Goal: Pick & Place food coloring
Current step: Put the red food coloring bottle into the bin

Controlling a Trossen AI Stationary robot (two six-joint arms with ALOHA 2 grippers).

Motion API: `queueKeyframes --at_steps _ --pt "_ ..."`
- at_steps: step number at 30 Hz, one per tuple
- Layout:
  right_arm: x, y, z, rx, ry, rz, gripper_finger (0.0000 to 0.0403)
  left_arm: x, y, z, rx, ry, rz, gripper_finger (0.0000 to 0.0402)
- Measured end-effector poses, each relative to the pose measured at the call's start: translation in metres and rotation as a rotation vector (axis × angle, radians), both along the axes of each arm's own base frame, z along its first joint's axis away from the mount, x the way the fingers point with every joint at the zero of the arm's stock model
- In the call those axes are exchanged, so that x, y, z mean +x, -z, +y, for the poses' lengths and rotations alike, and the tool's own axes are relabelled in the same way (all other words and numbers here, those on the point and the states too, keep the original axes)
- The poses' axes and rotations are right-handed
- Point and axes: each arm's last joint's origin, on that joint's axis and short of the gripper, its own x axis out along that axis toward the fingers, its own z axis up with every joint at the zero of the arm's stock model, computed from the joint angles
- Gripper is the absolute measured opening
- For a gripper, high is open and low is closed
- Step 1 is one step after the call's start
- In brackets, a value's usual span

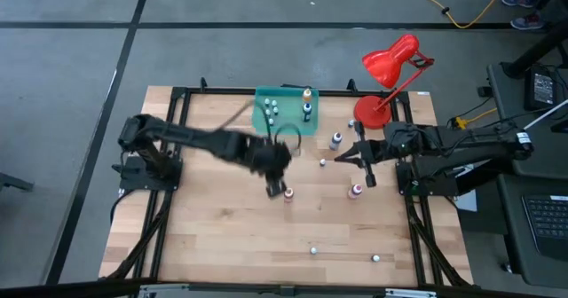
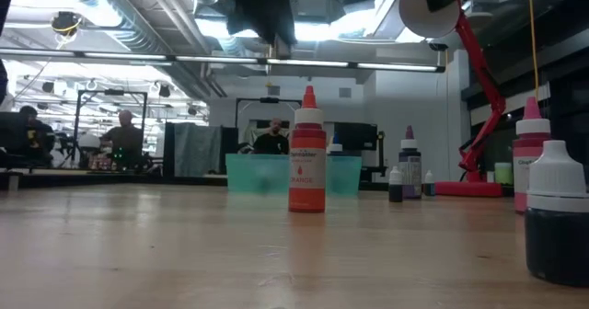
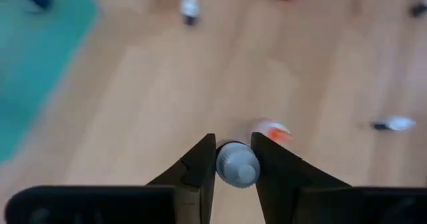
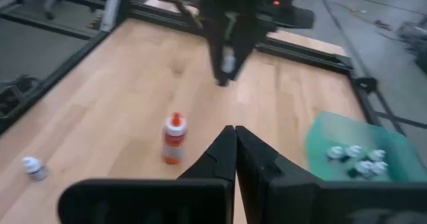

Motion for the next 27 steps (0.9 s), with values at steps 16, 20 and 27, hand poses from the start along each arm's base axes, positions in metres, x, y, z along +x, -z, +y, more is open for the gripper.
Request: queueKeyframes --at_steps 16,20,27 --pt "-0.002 -0.01 -0.054 -0.164 0.154 -0.102 0.0012 -0.027 0.001 0.185 0.03 -0.125 -0.034 0.0079" --pt "-0.004 -0.01 -0.065 -0.159 0.215 -0.098 0.0012 -0.026 0.014 0.211 0.029 -0.105 -0.046 0.0078" --pt "-0.008 -0.01 -0.076 -0.16 0.276 -0.095 0.0012 -0.007 0.062 0.231 0.017 -0.01 0.025 0.0078"
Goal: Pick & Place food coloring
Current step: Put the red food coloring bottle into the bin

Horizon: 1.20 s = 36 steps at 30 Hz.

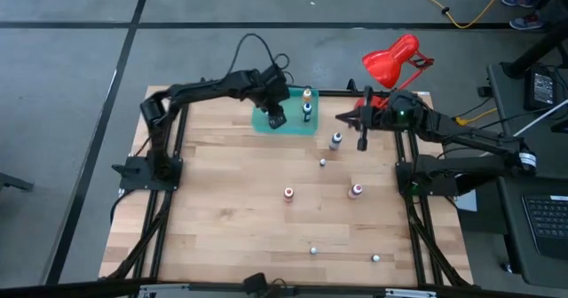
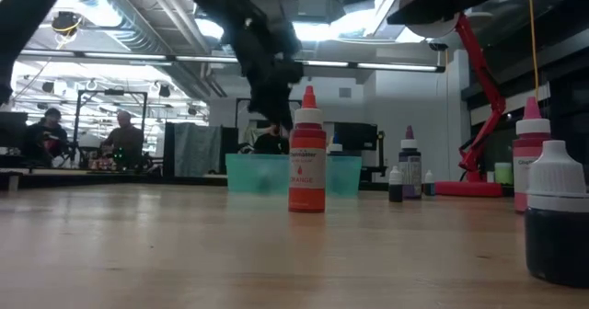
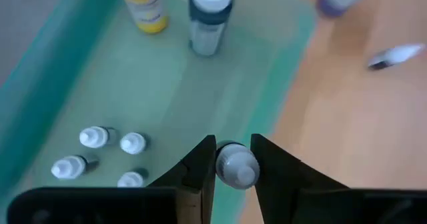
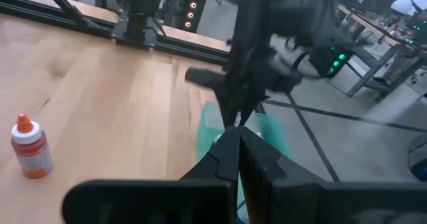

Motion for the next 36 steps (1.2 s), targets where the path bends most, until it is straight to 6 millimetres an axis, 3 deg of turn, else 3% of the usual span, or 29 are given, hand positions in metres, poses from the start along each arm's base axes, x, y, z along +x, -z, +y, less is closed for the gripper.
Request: queueKeyframes --at_steps 5,12,36 --pt "0.0 0.0 -0.002 -0.001 0.009 -0.004 0.0012 0.011 0.03 0.008 0.046 0.044 0.062 0.0081" --pt "0.0 0.0 -0.002 -0.001 0.01 -0.005 0.0012 0.016 0.055 0.014 0.051 0.056 0.118 0.0078" --pt "-0.001 0.0 -0.002 -0.003 0.02 -0.003 0.0012 0.018 0.089 0.029 0.041 0.043 0.163 0.0081"
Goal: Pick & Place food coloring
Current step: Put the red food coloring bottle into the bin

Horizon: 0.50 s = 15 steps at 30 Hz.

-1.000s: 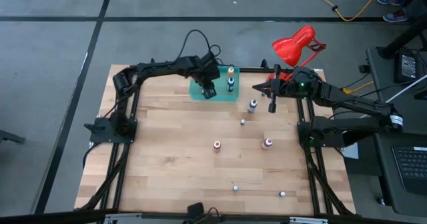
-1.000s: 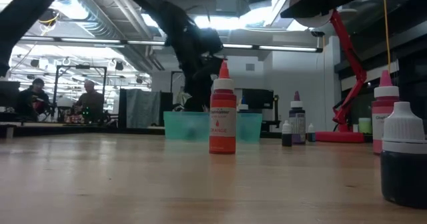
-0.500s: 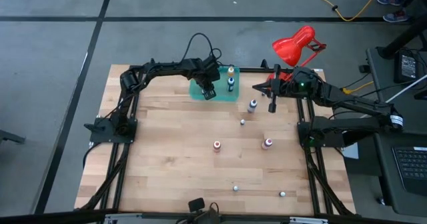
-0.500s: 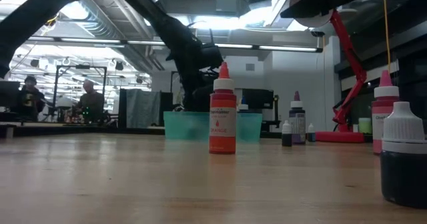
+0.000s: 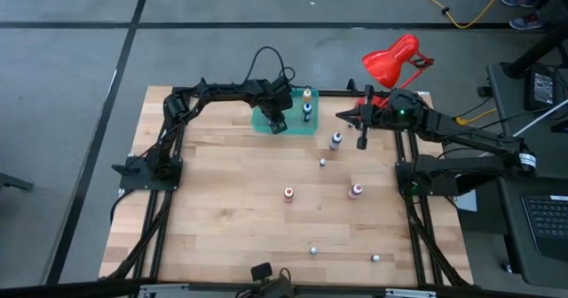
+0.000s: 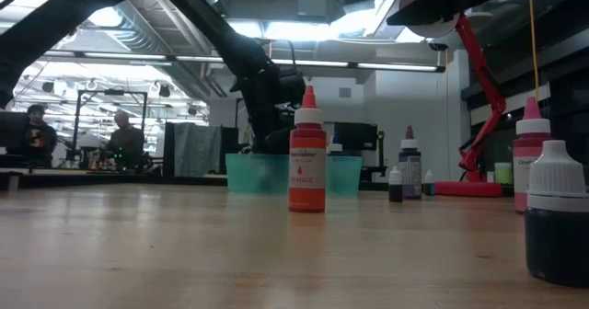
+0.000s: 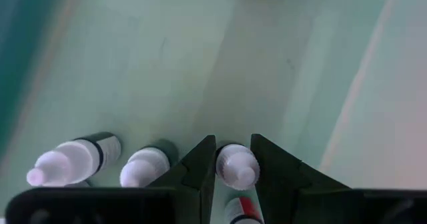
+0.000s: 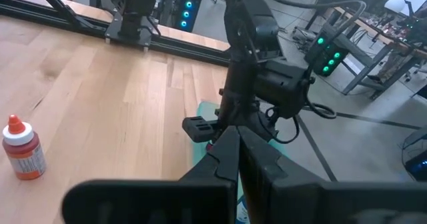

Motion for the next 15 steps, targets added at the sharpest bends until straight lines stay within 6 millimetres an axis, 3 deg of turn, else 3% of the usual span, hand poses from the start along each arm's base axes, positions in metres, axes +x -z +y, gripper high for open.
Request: queueKeyframes --at_steps 15 --pt "-0.0001 0.0002 0.0 0.001 0.0 0.002 0.0012 -0.0003 -0.0015 0.0005 -0.006 -0.028 -0.008 0.0135"
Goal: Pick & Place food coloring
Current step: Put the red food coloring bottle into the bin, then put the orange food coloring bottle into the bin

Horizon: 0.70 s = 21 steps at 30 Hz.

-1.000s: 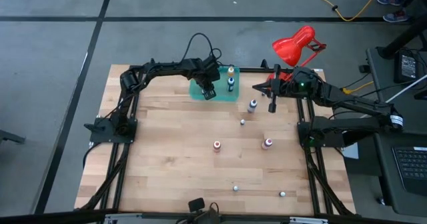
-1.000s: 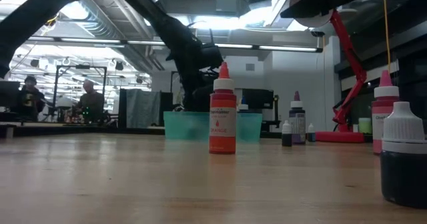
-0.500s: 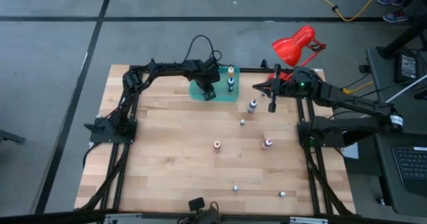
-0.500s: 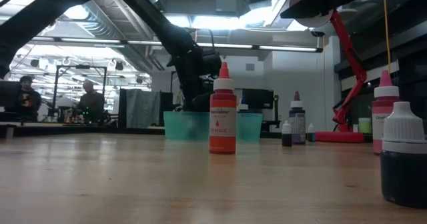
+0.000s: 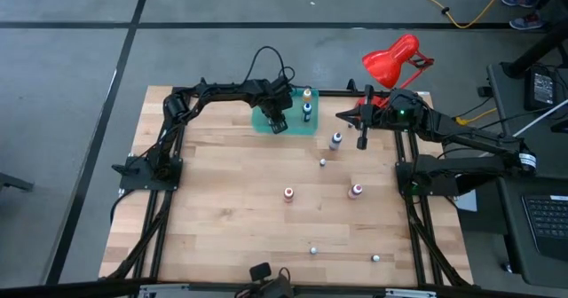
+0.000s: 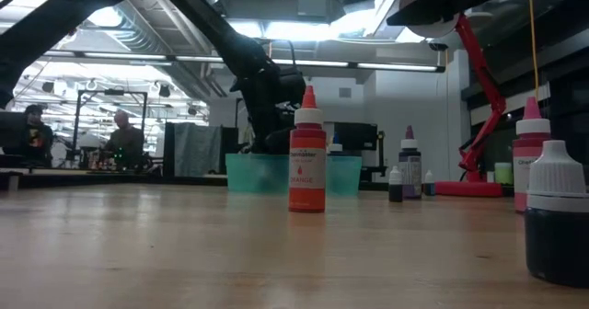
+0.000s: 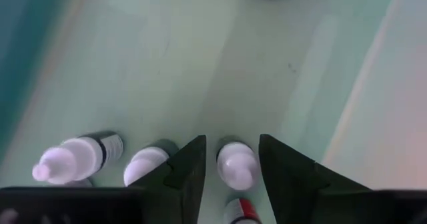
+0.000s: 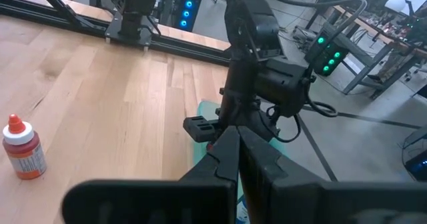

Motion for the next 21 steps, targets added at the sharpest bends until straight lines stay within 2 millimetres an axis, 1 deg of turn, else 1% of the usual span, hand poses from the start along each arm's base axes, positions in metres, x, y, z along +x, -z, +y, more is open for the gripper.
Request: queueKeyframes --at_steps 2,5,10,13,16,21 --pt "0.0 0.0 0.0 0.001 0.0 0.002 0.0012 -0.001 -0.003 -0.001 -0.006 0.0 0.011 0.0144" --pt "0.0 0.001 0.0 0.003 0.0 0.007 0.0012 0.001 -0.015 -0.002 0.002 0.004 0.001 0.0158" --pt "0.0 0.001 0.0 0.004 0.0 0.011 0.0012 0.003 -0.043 -0.004 0.021 0.009 -0.016 0.0173" --pt "0.0 0.001 0.0 0.004 0.0 0.011 0.0012 0.002 -0.065 -0.01 0.021 0.022 -0.026 0.0176" --pt "0.0 0.001 0.0 0.004 0.0 0.011 0.0012 0.001 -0.09 -0.024 0.007 0.06 -0.069 0.0174" --pt "0.0 0.001 0.0 0.002 0.0 0.011 0.0012 -0.004 -0.131 -0.063 -0.03 0.182 -0.154 0.0167"
